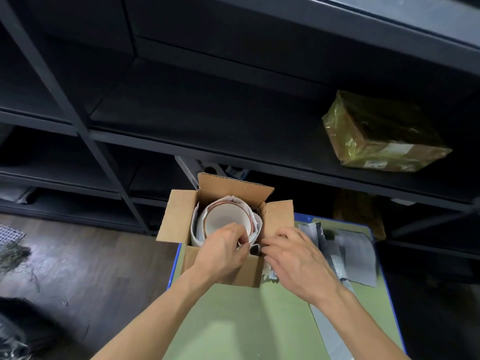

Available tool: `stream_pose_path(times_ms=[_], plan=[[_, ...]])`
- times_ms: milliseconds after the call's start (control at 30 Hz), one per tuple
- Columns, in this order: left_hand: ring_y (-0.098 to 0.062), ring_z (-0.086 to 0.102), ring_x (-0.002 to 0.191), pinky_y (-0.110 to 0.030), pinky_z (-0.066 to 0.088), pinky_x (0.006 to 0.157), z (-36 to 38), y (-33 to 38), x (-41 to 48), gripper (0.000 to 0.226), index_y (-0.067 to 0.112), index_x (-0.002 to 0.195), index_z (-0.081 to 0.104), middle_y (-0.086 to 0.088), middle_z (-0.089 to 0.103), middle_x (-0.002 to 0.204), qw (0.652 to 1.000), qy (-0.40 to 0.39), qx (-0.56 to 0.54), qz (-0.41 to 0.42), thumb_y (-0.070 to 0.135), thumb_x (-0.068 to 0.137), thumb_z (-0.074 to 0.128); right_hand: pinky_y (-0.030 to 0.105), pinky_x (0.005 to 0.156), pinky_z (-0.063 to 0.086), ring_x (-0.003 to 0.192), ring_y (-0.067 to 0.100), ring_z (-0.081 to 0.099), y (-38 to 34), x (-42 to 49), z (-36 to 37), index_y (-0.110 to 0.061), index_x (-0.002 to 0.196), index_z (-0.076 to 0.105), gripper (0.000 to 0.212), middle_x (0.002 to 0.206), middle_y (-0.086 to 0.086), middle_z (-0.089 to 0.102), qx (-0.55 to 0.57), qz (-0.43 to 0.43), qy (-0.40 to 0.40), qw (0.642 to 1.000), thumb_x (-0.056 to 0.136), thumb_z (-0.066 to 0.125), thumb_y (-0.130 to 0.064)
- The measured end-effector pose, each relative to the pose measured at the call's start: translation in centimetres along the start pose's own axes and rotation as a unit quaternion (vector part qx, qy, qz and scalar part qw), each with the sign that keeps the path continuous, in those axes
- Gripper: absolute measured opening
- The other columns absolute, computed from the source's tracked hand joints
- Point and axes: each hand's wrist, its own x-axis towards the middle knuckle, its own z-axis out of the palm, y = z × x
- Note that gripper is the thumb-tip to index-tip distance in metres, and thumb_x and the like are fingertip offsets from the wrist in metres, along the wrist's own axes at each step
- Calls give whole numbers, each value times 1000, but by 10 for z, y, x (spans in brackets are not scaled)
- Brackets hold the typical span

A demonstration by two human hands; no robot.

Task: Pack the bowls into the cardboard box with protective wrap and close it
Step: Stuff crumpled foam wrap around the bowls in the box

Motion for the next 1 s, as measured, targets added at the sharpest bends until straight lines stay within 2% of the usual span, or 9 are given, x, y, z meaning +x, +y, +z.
stream_pose_path(times_ms=[100,200,300,500,567,700,833,933,1000], plan=[[-10,47,69,-27,36,60,1,-1,-3,14,23,77,51,14,48,75,1000,12,7,13,25,88,59,29,96,47,110,11,51,5,-14,5,-29,107,73,25,119,-20,65,17,13,30,999,96,51,-32],[-10,48,67,-31,41,57,3,-1,-4,17,22,76,50,13,48,72,999,23,19,16,29,88,59,29,99,48,116,12,53,5,-24,12,-27,117,70,27,128,-17,62,52,30,37,997,93,57,-27],[-11,48,66,-33,44,58,4,1,-4,19,25,75,47,11,50,70,999,28,25,4,31,88,59,30,98,50,116,14,55,1,-27,16,-24,116,71,27,128,-14,63,69,35,60,995,89,64,-23],[-9,49,69,-28,39,56,5,8,-6,22,29,77,46,14,49,73,998,42,52,9,38,92,60,25,100,46,118,11,53,-1,-30,21,-24,115,71,27,127,-14,62,129,51,80,987,92,56,-26],[-11,47,72,-28,36,59,8,10,-8,18,25,80,51,13,48,76,996,50,63,41,36,92,60,24,101,45,121,8,52,2,-35,23,-25,118,70,28,130,-15,60,154,63,74,983,95,55,-26],[-19,48,79,-34,43,68,10,17,-12,21,18,89,66,5,51,88,986,80,102,107,32,97,54,26,92,51,117,9,54,10,-51,28,-25,116,70,34,131,-16,60,179,86,85,976,97,43,-31],[-20,49,81,-36,43,74,7,28,-23,22,14,96,70,3,59,95,969,75,130,195,26,103,53,29,89,53,113,13,57,22,-65,32,-23,114,70,28,130,-13,60,186,90,99,973,92,54,-19],[-20,50,78,-37,45,74,17,34,-31,29,18,95,71,5,63,92,970,51,163,172,27,105,45,30,92,52,114,13,56,26,-69,33,-23,117,70,28,132,-13,60,194,91,93,972,93,56,-18],[-21,46,72,-39,43,71,21,38,-33,34,21,85,66,7,62,85,965,52,209,146,27,105,40,31,93,51,115,14,55,26,-67,32,-23,117,71,29,131,-12,61,197,83,93,972,94,54,-21]])
